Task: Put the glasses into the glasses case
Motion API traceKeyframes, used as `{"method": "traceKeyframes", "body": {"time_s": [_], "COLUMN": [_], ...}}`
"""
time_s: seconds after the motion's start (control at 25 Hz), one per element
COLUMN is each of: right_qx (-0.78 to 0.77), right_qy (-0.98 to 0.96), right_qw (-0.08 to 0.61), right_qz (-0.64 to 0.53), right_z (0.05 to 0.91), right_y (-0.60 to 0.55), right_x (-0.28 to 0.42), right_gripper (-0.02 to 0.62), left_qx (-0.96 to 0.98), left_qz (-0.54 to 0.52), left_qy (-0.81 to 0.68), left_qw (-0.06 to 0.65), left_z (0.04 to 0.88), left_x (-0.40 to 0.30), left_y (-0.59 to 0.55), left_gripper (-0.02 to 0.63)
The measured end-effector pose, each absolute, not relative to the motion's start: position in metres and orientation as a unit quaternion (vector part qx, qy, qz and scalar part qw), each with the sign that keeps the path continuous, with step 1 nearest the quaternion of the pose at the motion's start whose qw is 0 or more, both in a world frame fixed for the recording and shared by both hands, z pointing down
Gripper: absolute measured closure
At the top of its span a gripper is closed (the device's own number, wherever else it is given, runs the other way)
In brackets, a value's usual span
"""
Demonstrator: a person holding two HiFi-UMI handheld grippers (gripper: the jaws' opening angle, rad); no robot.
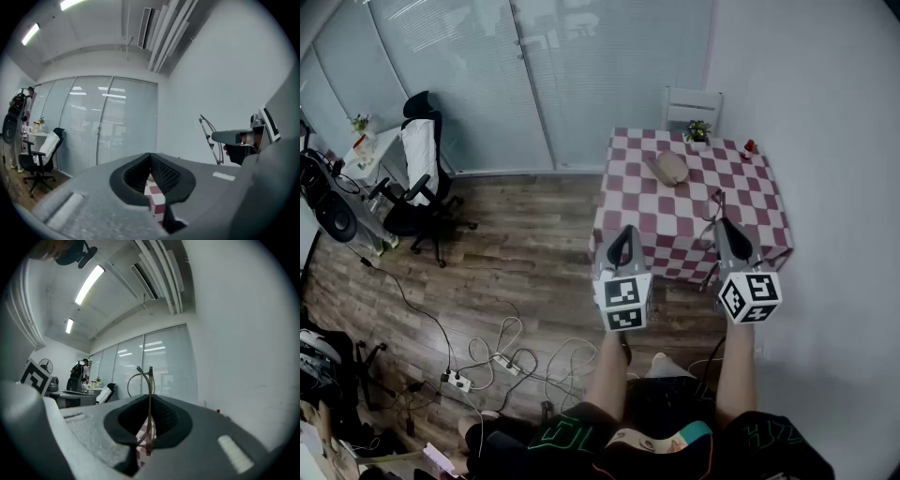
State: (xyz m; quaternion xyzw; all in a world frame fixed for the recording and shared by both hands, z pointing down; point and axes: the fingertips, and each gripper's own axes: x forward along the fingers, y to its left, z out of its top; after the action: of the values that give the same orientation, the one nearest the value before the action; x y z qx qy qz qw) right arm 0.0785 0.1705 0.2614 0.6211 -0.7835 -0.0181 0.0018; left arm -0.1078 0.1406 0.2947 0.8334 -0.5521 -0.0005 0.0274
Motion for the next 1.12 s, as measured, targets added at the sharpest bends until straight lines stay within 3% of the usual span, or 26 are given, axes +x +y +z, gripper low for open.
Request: {"method": "traceKeyframes", "body": {"time_s": [1.12], "right_qx": [0.619], "right_qy": [-0.784], "right_qw": [0.010], "right_qz": [-0.034], "right_z": [0.251], "right_y": [0.206], "right_x": [0.064], "right_gripper": [0.577], "left_qx": [0.820], "left_qz": [-0.020], "left_qy": [-0.571], "left_qw": [0.028], "left_z": [0.288], "left_x": [-0.135], "left_y": [0.177], "left_gripper": [0.598]}}
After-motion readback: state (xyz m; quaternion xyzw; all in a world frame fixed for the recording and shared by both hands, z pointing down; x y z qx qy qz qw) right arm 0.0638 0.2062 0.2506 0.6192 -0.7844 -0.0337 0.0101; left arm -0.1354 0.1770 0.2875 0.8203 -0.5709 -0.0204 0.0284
